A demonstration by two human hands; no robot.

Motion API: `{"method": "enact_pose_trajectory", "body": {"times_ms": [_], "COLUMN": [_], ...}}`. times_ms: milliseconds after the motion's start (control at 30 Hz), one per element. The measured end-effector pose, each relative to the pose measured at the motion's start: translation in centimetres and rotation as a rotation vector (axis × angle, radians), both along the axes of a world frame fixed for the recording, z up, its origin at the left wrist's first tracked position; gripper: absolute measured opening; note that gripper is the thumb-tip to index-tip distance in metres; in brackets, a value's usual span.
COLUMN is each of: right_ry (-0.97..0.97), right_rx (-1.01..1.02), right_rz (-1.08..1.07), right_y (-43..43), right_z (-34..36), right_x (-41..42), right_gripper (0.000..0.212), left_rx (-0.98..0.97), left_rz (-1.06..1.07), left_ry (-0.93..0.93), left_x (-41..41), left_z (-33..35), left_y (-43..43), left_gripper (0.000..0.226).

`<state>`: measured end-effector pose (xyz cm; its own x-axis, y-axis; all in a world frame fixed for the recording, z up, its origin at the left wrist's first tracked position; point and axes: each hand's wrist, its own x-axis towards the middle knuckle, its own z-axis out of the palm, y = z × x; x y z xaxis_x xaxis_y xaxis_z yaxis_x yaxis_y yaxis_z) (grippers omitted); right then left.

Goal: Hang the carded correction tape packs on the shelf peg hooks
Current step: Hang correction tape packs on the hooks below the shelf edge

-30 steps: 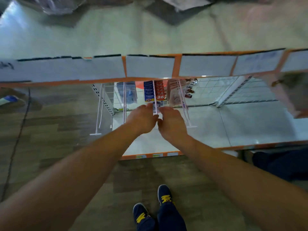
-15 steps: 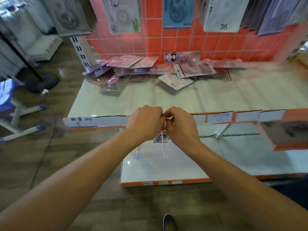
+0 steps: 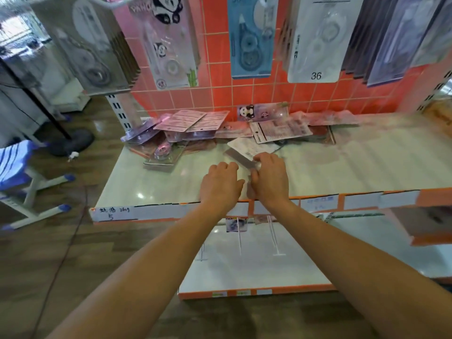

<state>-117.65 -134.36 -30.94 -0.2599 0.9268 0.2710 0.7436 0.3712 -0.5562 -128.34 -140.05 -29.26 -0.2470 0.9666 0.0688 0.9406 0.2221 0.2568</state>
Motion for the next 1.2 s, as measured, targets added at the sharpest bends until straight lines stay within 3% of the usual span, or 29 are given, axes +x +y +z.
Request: {"method": "enact_pose_trajectory", "body": {"times_ms": [100, 267, 367, 467, 633, 733, 900, 967, 1033, 1200], "right_ry": [0.047, -0.207, -0.223, -0.103, 0.067, 0.260, 0.593, 0.715, 0.806, 0.795], "right_rx": [-0.004, -0.100, -0.080, 0.022, 0.151, 0.194, 0.036, -0.027, -0.117, -0.366], "right_rz": [-0.031, 0.003, -0.020, -0.015, 0.190, 0.259, 0.151, 0.097, 0.011, -0.119], "right_y": [0.9, 2.0, 2.3, 1.7, 0.0, -1.8, -3.6, -3.9, -4.0, -5.3], "right_z": [-0.1, -0.6, -0.6, -0.8, -0.8, 0.2, 4.7, 6.3, 7.1, 6.2], "right_x": [-0.1, -0.6, -0.7, -0.3, 0.5, 1.5, 3.6, 4.3, 4.9, 4.9], "right_gripper": [0.033, 0.061, 0.046, 0.035, 0.032, 0.032, 0.016, 0.016, 0.017, 0.044], "left_rx": [0.040, 0.140, 0.179, 0.233, 0.359, 0.429, 0.512, 0.533, 0.532, 0.520], "left_rz": [0.016, 0.060, 0.086, 0.105, 0.055, 0.036, -0.078, -0.045, 0.047, 0.240], "left_ry": [0.020, -0.045, -0.101, -0.135, -0.094, -0.144, -0.303, -0.298, -0.448, -1.038], "left_x": [-0.4, -0.8, -0.8, -0.6, -0.6, -0.8, -0.3, -0.3, -0.4, 0.5], "left_z": [-1.0, -2.6, -3.0, -2.8, -2.7, -2.4, 1.6, 3.4, 4.0, 5.0], "left_y": [0.7, 1.1, 1.1, 0.8, 0.4, 0.0, -2.4, -3.5, -4.5, -7.2], "left_gripper": [0.036, 0.041, 0.046, 0.055, 0.064, 0.049, 0.010, 0.012, 0.019, 0.020]}}
